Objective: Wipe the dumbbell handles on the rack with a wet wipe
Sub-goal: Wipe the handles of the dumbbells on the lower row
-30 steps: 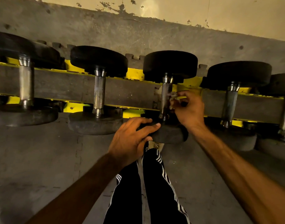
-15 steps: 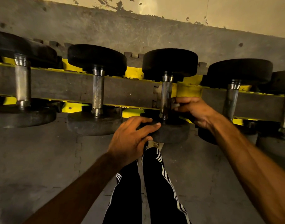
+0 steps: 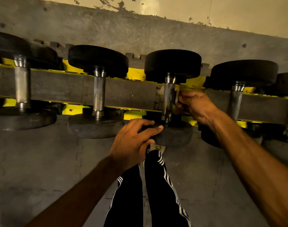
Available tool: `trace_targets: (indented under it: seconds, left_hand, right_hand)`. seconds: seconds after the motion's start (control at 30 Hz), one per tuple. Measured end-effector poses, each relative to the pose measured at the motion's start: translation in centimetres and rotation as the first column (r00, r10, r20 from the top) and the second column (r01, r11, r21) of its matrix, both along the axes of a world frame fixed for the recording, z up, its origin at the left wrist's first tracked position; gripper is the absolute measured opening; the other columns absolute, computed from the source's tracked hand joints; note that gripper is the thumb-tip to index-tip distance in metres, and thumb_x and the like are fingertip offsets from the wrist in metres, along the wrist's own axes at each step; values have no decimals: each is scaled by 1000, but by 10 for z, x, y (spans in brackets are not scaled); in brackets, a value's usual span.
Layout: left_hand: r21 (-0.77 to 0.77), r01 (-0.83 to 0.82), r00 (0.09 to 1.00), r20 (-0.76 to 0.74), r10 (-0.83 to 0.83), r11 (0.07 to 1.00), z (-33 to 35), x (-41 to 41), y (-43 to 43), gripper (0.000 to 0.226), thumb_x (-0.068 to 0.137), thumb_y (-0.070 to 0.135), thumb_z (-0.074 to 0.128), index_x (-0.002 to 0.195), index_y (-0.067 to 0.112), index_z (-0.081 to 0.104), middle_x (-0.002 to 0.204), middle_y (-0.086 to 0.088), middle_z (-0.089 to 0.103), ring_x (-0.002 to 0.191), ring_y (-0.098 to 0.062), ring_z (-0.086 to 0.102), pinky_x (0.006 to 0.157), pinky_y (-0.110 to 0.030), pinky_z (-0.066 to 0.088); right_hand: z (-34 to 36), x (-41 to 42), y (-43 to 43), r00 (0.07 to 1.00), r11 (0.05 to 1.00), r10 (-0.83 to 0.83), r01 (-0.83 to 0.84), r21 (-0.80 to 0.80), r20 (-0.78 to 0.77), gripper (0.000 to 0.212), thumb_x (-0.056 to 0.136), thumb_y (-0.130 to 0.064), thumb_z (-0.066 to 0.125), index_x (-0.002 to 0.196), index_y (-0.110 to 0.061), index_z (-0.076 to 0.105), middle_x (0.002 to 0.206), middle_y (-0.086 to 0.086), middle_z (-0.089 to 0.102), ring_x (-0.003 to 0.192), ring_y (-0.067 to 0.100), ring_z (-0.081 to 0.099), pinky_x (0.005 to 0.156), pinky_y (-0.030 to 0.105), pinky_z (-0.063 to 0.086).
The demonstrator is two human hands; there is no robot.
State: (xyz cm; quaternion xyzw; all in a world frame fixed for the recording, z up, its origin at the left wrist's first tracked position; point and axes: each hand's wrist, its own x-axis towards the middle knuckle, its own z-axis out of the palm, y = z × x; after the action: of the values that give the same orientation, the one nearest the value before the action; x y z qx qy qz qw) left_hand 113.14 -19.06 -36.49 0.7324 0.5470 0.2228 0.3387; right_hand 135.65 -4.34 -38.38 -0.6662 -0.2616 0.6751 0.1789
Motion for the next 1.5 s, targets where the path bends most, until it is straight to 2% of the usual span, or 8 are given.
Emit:
trace_targets:
  seconds: [0.1, 0.37, 0.53, 0.67, 0.97, 1.1, 1.37, 1.5]
  left_hand:
    - [-7, -1, 1000, -3, 1, 1000, 0, 0, 0, 40, 96, 31, 57, 136, 28, 59, 129, -3, 59, 118, -24, 56, 87, -47, 53]
    - [1, -4, 1000, 9, 4, 1000, -1, 0, 1, 45, 92, 27, 61, 136, 32, 54, 129, -3, 59, 116, -26, 58, 84, -49, 54]
    - [8, -12, 1000, 13, 12, 1000, -1, 0, 0, 42, 94, 28, 60, 136, 31, 57, 128, -3, 59, 116, -24, 57, 85, -48, 54]
    - [-6, -20, 1000, 12, 20, 1000, 0, 2, 2, 41, 93, 28, 60, 133, 28, 62, 127, -4, 60, 115, -23, 56, 86, -46, 53]
    - [31, 60, 997, 43, -62, 998, -3, -8, 14, 36, 94, 36, 62, 128, 27, 67, 117, -3, 64, 104, -23, 61, 80, -45, 52]
    - [57, 81, 995, 48, -84, 995, -4, -10, 17, 36, 94, 35, 61, 128, 25, 68, 115, -4, 65, 101, -24, 61, 79, -44, 52]
    - [8, 45, 998, 53, -45, 999, 2, -6, 16, 37, 89, 31, 63, 126, 26, 69, 113, -4, 64, 102, -24, 59, 82, -43, 51]
    - [18, 42, 996, 75, -43, 999, 2, -6, 16, 36, 92, 31, 63, 126, 24, 69, 113, -5, 64, 104, -25, 60, 83, -44, 51]
  right_hand:
    - [-4, -18, 7, 986, 985, -163, 161, 59, 27, 23, 92, 7, 59, 91, -14, 69, 87, 0, 72, 79, 13, 69, 67, 24, 55]
    - [27, -12, -31, 973, 956, 66, -126, 265, 223, 17, 87, -9, 72, 102, -17, 76, 100, -2, 76, 96, 13, 71, 86, 31, 57]
    - [8, -27, -23, 808, 605, -5, -467, 646, 589, 15, 85, -8, 74, 99, -13, 77, 105, 2, 68, 96, 17, 66, 83, 31, 56]
    - [17, -16, -39, 686, 388, 256, -719, 577, 681, 6, 87, -13, 75, 90, -9, 79, 101, 8, 62, 93, 18, 61, 78, 29, 54]
    - [29, -31, -23, 415, 253, 426, -908, 335, 804, 19, 90, -21, 64, 95, -4, 72, 107, 12, 57, 100, 26, 52, 83, 33, 47]
    - [34, -25, -16, 262, -76, 399, -946, 316, 879, 18, 70, 4, 75, 86, -3, 73, 93, 15, 70, 90, 36, 63, 77, 37, 52]
    - [26, -64, -12, -108, -229, 485, -973, 7, 868, 18, 91, -12, 54, 92, -5, 71, 96, 16, 69, 104, 35, 55, 86, 43, 50]
    - [40, -70, -8, -119, -248, 502, -969, 11, 857, 17, 92, -16, 54, 85, -10, 69, 93, 11, 66, 100, 29, 56, 77, 34, 44]
